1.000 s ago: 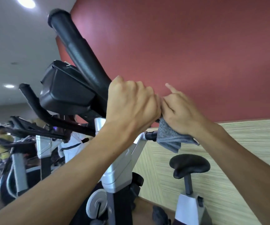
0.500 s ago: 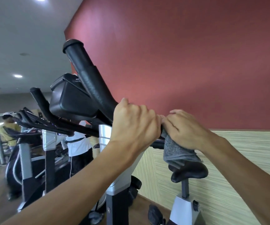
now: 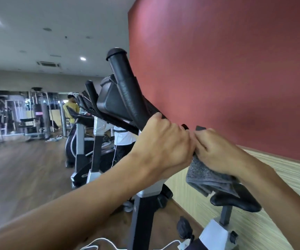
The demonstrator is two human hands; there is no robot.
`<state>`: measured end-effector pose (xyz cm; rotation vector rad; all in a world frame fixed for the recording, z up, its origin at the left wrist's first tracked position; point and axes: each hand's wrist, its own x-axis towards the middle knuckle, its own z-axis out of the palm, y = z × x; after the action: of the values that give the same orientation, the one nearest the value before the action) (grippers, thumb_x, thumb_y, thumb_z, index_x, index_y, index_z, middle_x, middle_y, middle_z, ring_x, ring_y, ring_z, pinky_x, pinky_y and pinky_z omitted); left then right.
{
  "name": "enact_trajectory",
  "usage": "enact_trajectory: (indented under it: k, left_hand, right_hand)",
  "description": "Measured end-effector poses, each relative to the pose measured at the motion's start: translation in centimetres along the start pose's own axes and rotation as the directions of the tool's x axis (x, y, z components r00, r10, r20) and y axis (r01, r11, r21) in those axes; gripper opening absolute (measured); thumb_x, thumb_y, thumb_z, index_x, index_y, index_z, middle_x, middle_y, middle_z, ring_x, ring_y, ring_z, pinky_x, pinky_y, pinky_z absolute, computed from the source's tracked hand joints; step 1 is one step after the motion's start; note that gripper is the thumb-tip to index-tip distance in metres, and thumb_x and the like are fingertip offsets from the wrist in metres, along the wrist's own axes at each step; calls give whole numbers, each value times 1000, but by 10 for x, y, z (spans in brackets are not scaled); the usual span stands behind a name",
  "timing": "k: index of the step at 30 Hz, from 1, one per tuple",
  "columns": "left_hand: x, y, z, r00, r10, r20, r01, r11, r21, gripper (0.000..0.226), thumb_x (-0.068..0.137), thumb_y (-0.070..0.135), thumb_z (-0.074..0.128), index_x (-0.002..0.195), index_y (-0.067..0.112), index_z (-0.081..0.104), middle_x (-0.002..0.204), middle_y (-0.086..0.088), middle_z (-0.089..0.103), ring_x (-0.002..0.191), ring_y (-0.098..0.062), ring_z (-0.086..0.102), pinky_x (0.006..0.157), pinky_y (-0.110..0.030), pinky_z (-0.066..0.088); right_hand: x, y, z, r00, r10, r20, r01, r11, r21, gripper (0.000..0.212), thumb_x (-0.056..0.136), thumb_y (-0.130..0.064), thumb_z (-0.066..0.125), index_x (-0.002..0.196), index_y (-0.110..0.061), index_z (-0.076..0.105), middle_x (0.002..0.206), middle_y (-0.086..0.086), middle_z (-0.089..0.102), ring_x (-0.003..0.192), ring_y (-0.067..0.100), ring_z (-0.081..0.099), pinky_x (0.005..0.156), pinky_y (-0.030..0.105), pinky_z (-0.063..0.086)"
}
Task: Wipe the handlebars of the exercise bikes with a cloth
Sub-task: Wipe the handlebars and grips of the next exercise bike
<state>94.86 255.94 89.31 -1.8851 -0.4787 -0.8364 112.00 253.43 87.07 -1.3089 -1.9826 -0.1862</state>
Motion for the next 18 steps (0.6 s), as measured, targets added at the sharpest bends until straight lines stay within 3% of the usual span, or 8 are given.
enact_trajectory:
  k: [2,6,7,9,12,15,18]
  left_hand:
    - [0,0,-4,999,-4,48,5,1000,-22,40,79,21,62,52,20,32,47,0,26,41,-18,22,58,-34,21]
    - [1,0,-2,997,-8,73,12,998,-54,36,82,24,57,57,20,32,47,-4,44,47,-20,23,62,-34,22]
    - [3,0,-3,997,-10,79,15,998,-68,36,82,24,55,56,20,30,46,-5,40,46,-20,23,61,-34,23]
    - [6,1,-4,994,-29,102,35,997,-64,41,82,25,48,50,19,22,46,-2,20,43,-18,16,60,-34,23]
    - [14,1,-1,988,-13,156,27,996,-86,47,83,23,47,48,18,16,50,3,6,43,-16,4,55,-33,25]
    - [19,3,-2,972,-24,234,43,996,-76,49,80,20,58,49,20,20,50,3,11,44,-16,6,52,-30,29]
    - [27,8,-6,923,-158,351,178,984,-24,46,85,26,49,50,21,20,51,4,7,45,-19,7,51,-31,25]
  right_hand:
    - [9,3,-2,999,14,32,-15,999,39,54,109,-33,34,58,-18,43,47,-9,40,42,9,33,45,32,31]
    - [15,4,-11,999,-18,43,17,1000,21,50,108,-30,37,63,-15,52,46,-9,47,44,8,45,48,17,31]
    - [14,5,-16,1000,-25,11,25,1000,13,48,109,-29,38,67,-18,59,48,-10,53,45,8,50,49,17,33]
    - [12,15,-30,989,-4,-147,10,999,40,46,110,-31,37,80,-21,70,53,-5,63,41,14,52,47,33,41]
    - [11,45,-58,947,117,-298,-89,990,104,49,109,-48,31,91,-30,72,67,20,70,52,40,63,46,48,51]
    - [8,65,-59,985,128,-114,-110,982,155,38,105,-57,35,99,-36,67,84,0,76,69,42,69,63,60,56]
    - [2,72,-43,959,267,91,-282,904,321,38,96,-60,50,108,-26,61,101,-9,72,99,19,71,90,50,53]
